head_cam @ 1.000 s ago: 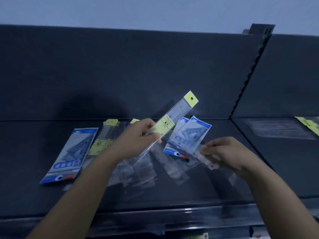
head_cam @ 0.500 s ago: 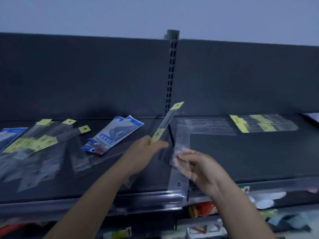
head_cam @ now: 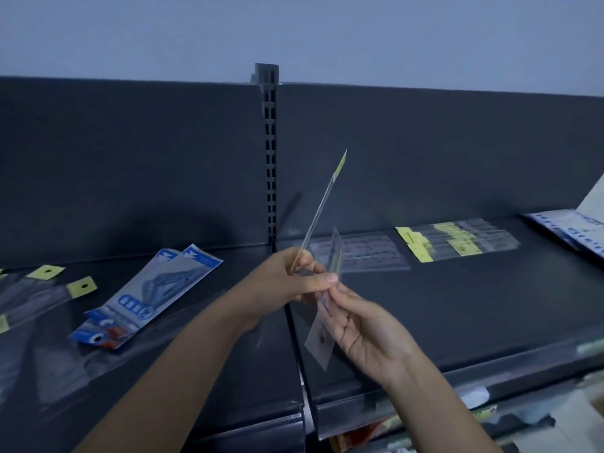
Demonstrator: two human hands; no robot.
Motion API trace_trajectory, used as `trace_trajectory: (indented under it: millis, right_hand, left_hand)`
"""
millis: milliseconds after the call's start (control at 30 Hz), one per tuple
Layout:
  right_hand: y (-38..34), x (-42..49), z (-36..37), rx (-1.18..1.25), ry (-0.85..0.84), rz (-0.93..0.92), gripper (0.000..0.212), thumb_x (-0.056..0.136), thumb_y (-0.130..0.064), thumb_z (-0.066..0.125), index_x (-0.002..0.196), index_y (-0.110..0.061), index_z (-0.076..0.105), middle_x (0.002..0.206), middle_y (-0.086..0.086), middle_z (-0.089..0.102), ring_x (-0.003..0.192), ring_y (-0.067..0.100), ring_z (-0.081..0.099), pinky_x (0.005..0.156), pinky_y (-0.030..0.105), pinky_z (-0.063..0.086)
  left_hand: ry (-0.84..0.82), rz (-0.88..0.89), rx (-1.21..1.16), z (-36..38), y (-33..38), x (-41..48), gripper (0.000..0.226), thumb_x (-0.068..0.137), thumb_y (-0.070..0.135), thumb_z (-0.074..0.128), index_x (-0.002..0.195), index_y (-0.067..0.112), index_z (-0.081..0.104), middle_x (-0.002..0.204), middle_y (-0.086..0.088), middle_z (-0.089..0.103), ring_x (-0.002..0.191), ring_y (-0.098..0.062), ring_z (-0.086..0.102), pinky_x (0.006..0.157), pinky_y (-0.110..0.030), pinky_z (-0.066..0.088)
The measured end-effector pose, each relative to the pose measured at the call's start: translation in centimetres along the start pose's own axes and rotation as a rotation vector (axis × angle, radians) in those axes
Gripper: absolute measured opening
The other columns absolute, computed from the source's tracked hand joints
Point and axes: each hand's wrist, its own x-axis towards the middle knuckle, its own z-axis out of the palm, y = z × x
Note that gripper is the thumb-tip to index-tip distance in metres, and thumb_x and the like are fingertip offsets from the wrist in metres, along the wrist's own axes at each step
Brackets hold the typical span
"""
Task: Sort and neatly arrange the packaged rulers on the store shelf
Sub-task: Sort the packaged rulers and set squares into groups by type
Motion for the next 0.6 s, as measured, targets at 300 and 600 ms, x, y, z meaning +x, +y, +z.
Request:
trace_trajectory:
  millis: [300,600]
  right_hand:
    - [-5.6,2.8,-4.7,-0.131,0.087,-0.007,0.020,0.070,0.001,0.065,0.088,-0.002,0.059,0.083,0.014,0.070,0.073,0.020,0.070,0.072,0.034,0.060]
    - [-16.7,5.2,-13.1,-0.480,0.315,-0.208,0.026,0.079,0.010,0.065,0.096,-0.010,0.061,0.093,0.012,0.066,0.076,0.023,0.062,0.062,0.031,0.058]
  left_hand:
    - [0.048,0.000,0.341,2.0,0.2,6.1,0.047,0.071,0.003,0.082,0.073,0.017,0.037,0.078,-0.003,0.073,0.069,-0.013,0.063,0.067,-0.029,0.053]
    - [0.140,-0.176,0.599,1.5,-0.6,10.7,0.040,0.072,-0.001,0.078,0.072,0.016,0.042,0.074,0.004,0.074,0.078,-0.012,0.072,0.064,-0.025,0.054]
